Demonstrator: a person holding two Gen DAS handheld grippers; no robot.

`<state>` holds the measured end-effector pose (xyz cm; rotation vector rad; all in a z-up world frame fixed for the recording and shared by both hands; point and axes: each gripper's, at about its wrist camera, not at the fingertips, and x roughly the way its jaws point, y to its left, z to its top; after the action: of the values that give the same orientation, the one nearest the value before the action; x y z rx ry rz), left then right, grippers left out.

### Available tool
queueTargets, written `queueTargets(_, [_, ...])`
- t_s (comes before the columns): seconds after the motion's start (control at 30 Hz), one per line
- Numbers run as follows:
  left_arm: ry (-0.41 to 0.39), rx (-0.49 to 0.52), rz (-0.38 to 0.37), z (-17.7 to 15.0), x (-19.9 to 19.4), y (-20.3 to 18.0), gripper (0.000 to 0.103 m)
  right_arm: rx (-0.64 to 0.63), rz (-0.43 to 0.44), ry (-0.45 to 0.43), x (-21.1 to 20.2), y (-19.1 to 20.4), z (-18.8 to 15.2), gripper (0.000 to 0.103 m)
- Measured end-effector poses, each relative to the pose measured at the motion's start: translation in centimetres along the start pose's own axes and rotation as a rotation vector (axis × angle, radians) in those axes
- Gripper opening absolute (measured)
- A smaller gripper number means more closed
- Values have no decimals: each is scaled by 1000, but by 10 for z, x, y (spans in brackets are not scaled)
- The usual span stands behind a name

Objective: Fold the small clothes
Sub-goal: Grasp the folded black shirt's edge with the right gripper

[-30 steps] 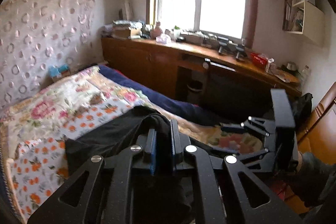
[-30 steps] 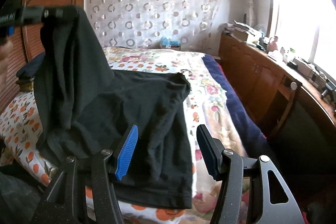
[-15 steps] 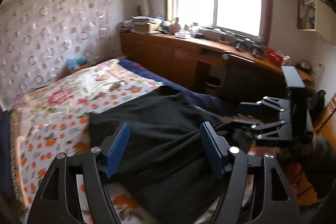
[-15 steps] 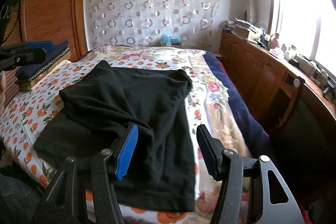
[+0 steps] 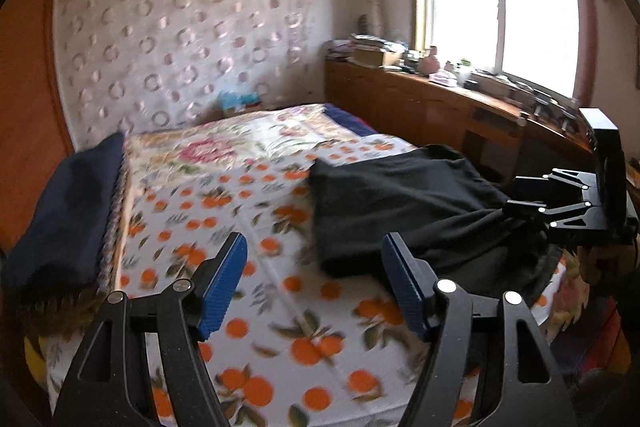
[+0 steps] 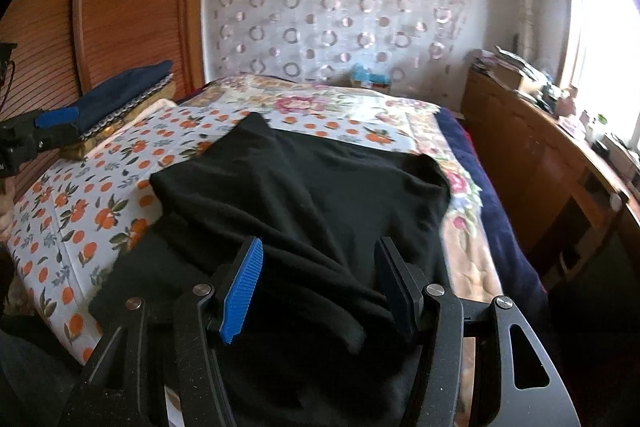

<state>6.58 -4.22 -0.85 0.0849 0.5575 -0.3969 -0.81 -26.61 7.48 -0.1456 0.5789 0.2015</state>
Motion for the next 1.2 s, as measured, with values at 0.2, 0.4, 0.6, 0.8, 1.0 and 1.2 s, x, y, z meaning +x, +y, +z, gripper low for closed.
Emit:
queueTargets(0.2, [24,-56,49,-14,3,23,71,-83,68,20,25,25,17,60])
queueTargets(0.4, [15,-70,59,-21,-3,35,71,-156,136,49,49,44,32,60])
queueTargets(0.6, [11,-72,60,-24,-5,38,71,-231,187,107,69,53,41,60])
queueTargets(0.8, [13,-77,59,-26,-7,41,71,-285,223,154,82,54,52,60])
queueTargets(1.0, [13,-76,59,-26,-6,41,71,-340,250,195,93,59,58,60])
queueTargets(1.2, [15,-72,54,-30,-6,42,71,-329,275,233,103,46,58,60])
